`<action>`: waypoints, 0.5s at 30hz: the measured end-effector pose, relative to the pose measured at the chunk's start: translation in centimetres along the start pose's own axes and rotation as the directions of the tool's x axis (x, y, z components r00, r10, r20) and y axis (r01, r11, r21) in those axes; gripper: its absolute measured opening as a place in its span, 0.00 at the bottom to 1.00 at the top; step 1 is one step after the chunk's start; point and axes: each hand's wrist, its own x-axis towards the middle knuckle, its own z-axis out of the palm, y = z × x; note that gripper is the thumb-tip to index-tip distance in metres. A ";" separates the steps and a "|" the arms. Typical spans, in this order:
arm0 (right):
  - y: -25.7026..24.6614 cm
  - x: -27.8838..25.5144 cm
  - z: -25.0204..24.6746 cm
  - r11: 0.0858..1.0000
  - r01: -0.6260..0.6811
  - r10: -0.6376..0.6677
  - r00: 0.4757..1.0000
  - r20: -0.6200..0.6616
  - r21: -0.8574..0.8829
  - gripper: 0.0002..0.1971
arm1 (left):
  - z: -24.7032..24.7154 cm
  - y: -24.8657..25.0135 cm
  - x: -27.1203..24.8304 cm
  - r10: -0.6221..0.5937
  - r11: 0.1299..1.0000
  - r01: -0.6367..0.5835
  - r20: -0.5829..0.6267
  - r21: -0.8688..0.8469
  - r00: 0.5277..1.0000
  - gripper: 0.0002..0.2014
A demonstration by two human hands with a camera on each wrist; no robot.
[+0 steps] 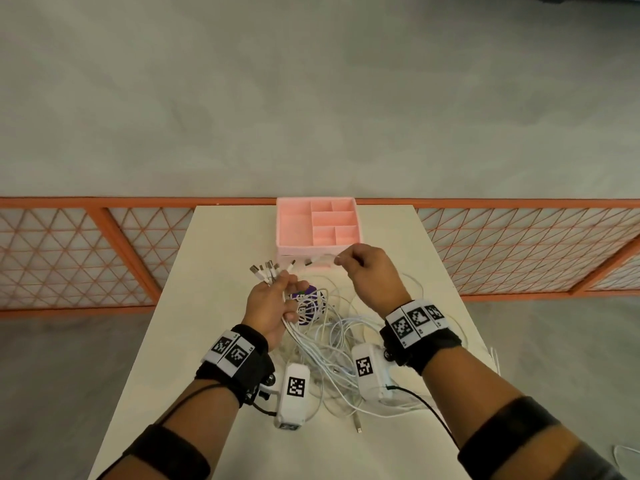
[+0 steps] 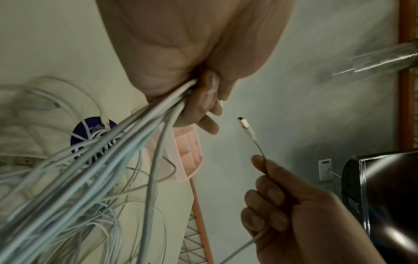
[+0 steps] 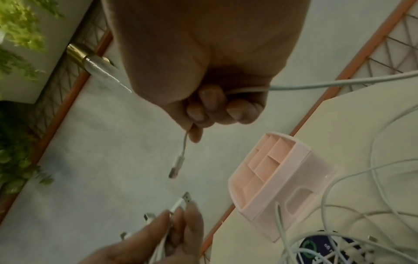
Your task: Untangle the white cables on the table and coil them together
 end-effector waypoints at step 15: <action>-1.1 -3.1 4.5 0.998 0.049 -0.047 0.997 0.068 -0.027 0.06 | 2.1 -0.3 -1.0 0.069 0.997 -0.073 0.124 0.024 0.990 0.11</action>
